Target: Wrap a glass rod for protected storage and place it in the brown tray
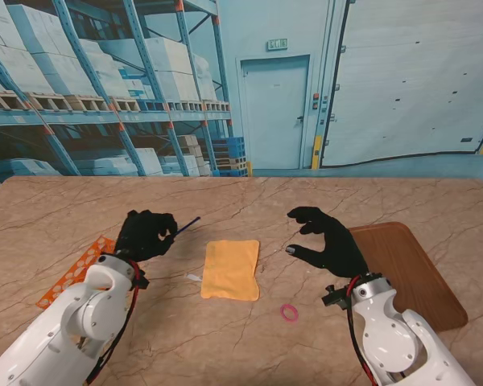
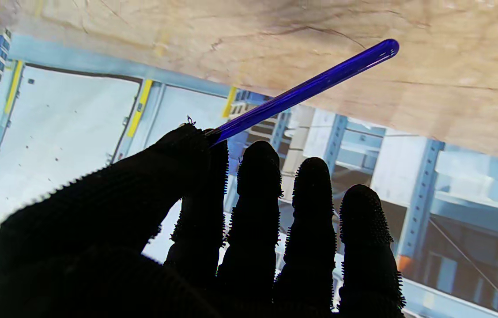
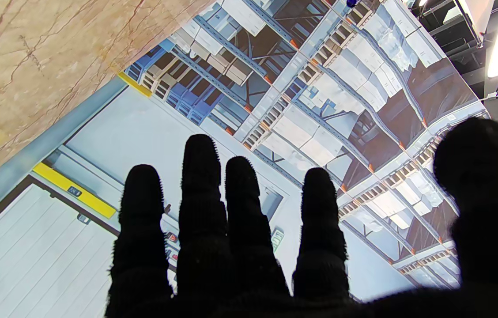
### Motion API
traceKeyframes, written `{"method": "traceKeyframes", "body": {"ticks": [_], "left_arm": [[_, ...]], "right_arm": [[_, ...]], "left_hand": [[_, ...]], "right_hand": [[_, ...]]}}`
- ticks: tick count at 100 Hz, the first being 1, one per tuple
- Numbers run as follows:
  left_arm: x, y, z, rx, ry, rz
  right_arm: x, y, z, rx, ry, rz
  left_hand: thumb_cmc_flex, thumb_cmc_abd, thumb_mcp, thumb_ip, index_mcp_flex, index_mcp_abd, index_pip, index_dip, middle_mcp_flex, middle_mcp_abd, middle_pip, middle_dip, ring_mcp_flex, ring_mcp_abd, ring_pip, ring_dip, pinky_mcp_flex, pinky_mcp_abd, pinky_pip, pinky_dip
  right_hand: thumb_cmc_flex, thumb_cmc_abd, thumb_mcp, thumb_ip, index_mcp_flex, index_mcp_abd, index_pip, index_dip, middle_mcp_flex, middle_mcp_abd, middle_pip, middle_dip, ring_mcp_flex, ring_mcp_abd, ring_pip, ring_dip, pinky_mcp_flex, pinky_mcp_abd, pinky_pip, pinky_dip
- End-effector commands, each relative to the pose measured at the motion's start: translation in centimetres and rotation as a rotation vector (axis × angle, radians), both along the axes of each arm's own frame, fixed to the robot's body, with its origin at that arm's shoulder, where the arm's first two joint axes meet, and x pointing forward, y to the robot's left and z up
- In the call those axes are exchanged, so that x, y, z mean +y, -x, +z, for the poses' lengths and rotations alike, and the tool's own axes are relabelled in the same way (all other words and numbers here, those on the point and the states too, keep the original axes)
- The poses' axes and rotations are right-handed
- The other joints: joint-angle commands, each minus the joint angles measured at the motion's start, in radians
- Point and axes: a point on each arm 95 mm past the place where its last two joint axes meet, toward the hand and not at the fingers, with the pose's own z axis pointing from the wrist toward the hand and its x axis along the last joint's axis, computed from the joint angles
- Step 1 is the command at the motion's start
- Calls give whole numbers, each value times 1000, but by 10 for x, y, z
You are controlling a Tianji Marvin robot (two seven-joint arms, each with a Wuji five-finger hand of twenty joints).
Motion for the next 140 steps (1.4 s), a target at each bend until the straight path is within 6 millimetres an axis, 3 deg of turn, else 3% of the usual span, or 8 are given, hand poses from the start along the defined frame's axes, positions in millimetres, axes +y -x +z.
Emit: {"method": "traceKeyframes", "body": {"ticks": [1, 53, 88, 140], "left_arm": [[-11, -2, 2, 14, 13, -19], [-72, -16, -12, 187, -56, -129], [-96, -22, -32, 253, -123, -157], [-124, -28, -46, 190, -288, -270]], "right_arm": [[0, 4, 0, -8, -13, -1], [-14, 9, -3, -38, -40, -43], [-14, 9, -3, -41, -41, -51], [-13, 9, -2, -40, -52, -59]], "left_hand": [[5, -11, 38, 21, 30, -7, 63, 36, -2, -9, -16, 18, -7, 19, -9, 19, -11, 11, 16, -5], [10, 0, 26, 20, 23, -3, 56, 48, -7, -9, -24, 23, -14, 19, -10, 18, -15, 8, 14, -3], [8, 0, 30, 27, 19, 3, 60, 52, -10, -5, -19, 26, -18, 22, -3, 19, -15, 7, 25, 5], [-14, -1, 42, 24, 9, -11, 79, 40, -16, -13, 8, 13, -13, 16, 15, 22, -4, 7, 38, 7]], "right_hand": [[-21, -27, -2, 32, 7, -3, -5, 2, 18, -3, 6, 10, 34, -4, 10, 9, -3, -6, 29, 7], [-22, -30, 1, 31, 6, -3, -4, 3, 18, -3, 7, 10, 35, -4, 11, 9, -2, -7, 30, 7], [-23, -28, 1, 31, 6, -2, -4, 2, 19, -2, 8, 10, 34, -3, 12, 10, -3, -7, 30, 7], [-28, -20, 2, 32, 7, -3, -4, 2, 19, 0, 8, 10, 35, -3, 13, 10, -3, -7, 31, 7]]}}
